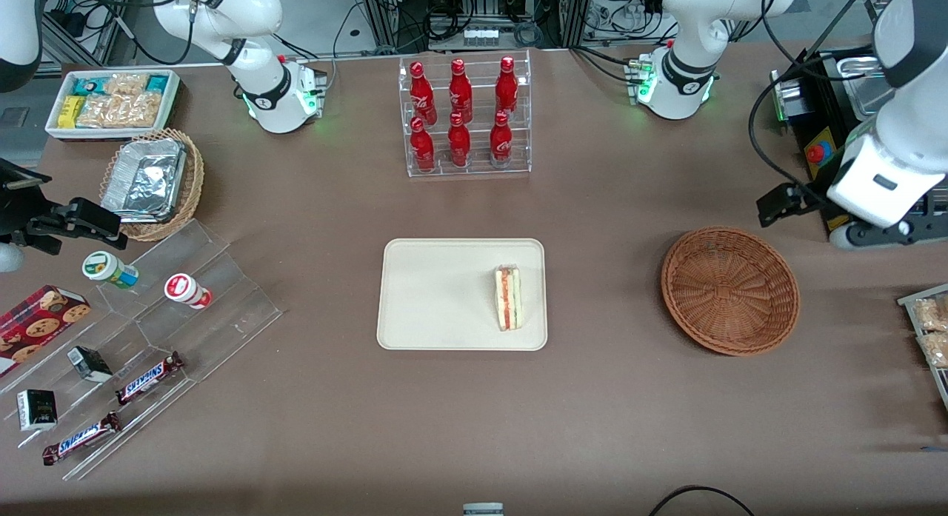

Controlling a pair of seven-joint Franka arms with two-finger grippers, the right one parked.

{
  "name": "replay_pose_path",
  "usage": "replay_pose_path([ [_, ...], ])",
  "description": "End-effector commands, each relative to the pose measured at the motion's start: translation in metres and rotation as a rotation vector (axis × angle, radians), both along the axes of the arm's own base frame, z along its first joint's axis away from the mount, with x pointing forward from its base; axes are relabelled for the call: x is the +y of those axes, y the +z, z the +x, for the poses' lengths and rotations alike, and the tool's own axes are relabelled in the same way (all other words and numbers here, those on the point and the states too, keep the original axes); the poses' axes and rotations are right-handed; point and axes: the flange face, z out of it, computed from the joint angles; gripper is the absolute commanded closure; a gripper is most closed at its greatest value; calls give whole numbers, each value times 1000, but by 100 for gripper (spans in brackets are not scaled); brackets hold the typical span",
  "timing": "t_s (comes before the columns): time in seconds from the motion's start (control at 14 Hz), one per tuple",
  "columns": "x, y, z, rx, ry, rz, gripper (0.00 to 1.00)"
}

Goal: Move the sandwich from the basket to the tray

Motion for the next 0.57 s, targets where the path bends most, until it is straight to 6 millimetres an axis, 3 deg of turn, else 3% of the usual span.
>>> replay_pose_path([
  [0.0,3,14,-28,-9,-23,9,0],
  [0.14,6,18,-39,-8,-18,10,0],
  [0.5,4,17,-41,18,-14,20,0],
])
